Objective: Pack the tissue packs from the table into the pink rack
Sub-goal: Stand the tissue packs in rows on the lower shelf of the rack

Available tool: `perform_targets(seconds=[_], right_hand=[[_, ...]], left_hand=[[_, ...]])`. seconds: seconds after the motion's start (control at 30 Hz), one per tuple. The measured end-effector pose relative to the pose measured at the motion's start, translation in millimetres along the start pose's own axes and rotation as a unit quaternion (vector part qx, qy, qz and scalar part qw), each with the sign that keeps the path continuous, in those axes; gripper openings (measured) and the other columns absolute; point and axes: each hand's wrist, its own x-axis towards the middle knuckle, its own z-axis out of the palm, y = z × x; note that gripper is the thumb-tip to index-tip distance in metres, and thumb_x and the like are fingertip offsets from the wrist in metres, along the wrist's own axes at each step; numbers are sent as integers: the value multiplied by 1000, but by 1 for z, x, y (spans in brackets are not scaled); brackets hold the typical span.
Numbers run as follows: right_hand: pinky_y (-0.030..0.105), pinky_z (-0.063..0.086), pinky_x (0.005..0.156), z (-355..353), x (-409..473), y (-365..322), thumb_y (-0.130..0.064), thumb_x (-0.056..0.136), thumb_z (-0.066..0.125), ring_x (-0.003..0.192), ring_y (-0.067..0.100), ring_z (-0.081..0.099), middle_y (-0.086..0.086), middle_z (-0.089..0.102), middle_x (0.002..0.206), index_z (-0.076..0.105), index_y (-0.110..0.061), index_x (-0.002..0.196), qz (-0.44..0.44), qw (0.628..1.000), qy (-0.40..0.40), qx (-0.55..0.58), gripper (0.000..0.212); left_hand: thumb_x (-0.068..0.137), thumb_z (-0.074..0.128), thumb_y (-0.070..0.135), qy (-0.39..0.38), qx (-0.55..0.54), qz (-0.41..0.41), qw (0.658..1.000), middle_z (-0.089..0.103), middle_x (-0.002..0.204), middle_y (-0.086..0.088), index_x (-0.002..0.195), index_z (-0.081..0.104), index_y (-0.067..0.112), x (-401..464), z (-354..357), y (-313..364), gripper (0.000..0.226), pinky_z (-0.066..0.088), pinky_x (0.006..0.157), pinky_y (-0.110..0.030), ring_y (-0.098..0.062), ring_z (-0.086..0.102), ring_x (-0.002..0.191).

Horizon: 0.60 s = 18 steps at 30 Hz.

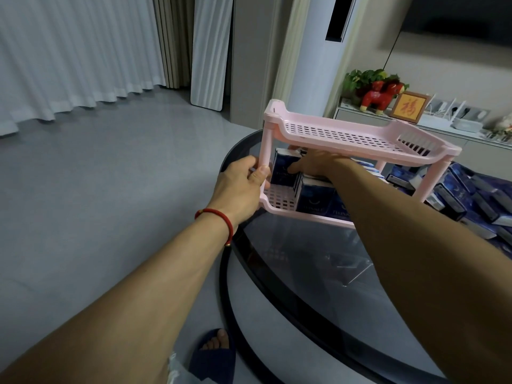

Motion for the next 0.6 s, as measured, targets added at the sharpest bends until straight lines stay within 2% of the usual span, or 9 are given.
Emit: perform_targets(seconds=[0.23,0.3,0.37,0.43,0.5,0.57,0.6], right_hand=[[37,40,89,-8,-11,-2,-49,86,74,103,25,51,5,55,140,48,-30,144,8,1000,-23,10,67],[35,37,87,-11,-20,-3,-55,91,67,100,23,49,3,56,137,48,-29,144,-14,1000,1,10,62],[32,35,87,-14,-32,-3,-52,98,59,100,19,48,-1,55,129,49,-27,142,-58,998,31,26,52],[32,36,97,-15,-49,-2,-47,103,51,114,20,50,-2,53,132,47,-27,145,-99,993,33,48,46],[43,28,119,-18,-66,5,-57,101,40,143,27,39,-1,41,158,38,-35,151,-159,986,44,-20,55],[52,17,125,-18,-83,15,-65,96,27,153,28,23,-1,23,169,29,-36,157,-216,971,53,-85,67],[54,17,125,-16,-94,20,-65,96,24,154,28,22,0,22,169,31,-33,156,-230,967,52,-92,68]], left_hand=[[107,49,32,3,1,0,1000,73,101,-3,112,64,15,1,0,0,23,62,83,-49,-24,71,94],[107,49,32,5,2,1,1000,73,100,-3,113,65,15,1,1,0,23,62,84,-49,-24,71,94],[107,50,32,8,1,2,1000,74,99,-2,111,65,16,1,1,0,23,62,84,-49,-24,71,93],[107,50,32,12,2,2,1000,74,98,-2,110,66,17,2,1,-1,22,62,84,-49,-23,71,93],[107,51,32,15,3,1,1000,74,99,-2,109,66,17,2,2,-2,21,62,85,-50,-23,71,93],[107,51,33,18,8,0,1000,74,101,-2,108,66,18,2,3,-3,21,62,84,-50,-24,71,95],[107,51,34,21,14,-1,1000,74,102,-2,108,66,18,1,3,-4,22,61,84,-51,-24,71,95]])
